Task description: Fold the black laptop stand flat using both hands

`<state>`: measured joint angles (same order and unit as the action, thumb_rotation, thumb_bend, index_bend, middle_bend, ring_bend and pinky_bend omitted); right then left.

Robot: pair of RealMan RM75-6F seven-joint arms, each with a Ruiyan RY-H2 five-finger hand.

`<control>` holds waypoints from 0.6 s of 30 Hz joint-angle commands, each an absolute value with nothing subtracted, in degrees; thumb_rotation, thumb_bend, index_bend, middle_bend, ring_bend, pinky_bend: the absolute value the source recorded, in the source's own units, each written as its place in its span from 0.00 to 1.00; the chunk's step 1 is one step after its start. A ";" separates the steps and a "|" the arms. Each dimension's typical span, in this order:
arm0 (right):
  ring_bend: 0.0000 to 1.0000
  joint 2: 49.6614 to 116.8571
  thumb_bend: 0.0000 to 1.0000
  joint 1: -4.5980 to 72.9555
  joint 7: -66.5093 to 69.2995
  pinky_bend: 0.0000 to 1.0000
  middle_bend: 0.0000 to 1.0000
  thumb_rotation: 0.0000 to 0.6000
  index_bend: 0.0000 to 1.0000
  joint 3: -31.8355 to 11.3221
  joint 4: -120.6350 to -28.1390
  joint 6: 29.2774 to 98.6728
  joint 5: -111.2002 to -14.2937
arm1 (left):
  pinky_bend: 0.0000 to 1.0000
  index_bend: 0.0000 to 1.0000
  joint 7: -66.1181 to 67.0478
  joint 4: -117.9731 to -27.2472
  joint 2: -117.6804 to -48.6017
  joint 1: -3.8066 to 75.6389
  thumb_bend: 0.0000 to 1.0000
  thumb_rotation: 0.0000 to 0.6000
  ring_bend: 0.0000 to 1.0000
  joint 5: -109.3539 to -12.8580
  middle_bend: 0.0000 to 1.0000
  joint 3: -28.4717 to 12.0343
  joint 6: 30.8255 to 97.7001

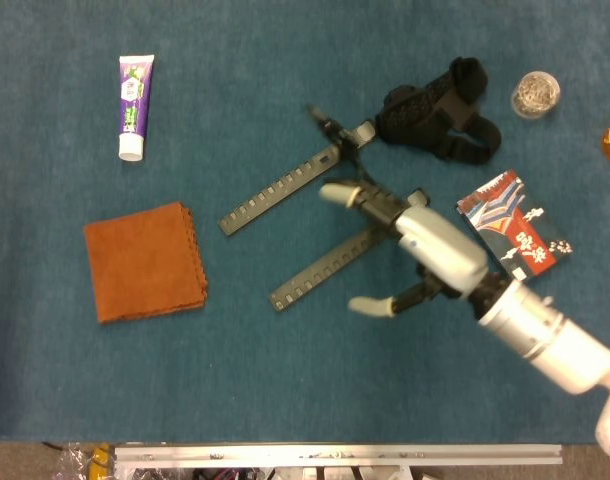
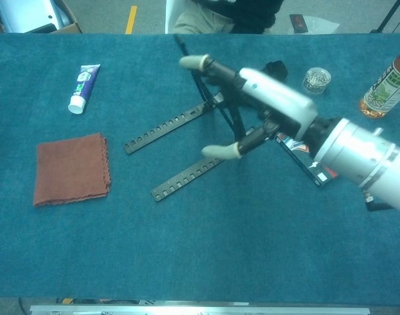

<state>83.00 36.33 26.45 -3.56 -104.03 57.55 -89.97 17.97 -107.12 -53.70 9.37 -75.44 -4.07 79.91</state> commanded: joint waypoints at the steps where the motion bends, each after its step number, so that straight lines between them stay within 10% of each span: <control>1: 0.00 84.14 0.15 37.09 26.88 0.05 0.02 1.00 0.00 -2.97 -104.30 56.99 -91.08 | 0.00 0.00 17.79 -106.97 -53.46 9.45 0.28 1.00 0.00 -75.59 0.00 -4.14 79.89; 18: 0.00 82.36 0.15 36.82 24.64 0.05 0.02 1.00 0.00 -2.47 -105.11 59.17 -91.37 | 0.00 0.00 18.00 -106.86 -53.09 10.45 0.28 1.00 0.00 -76.61 0.00 -4.03 78.73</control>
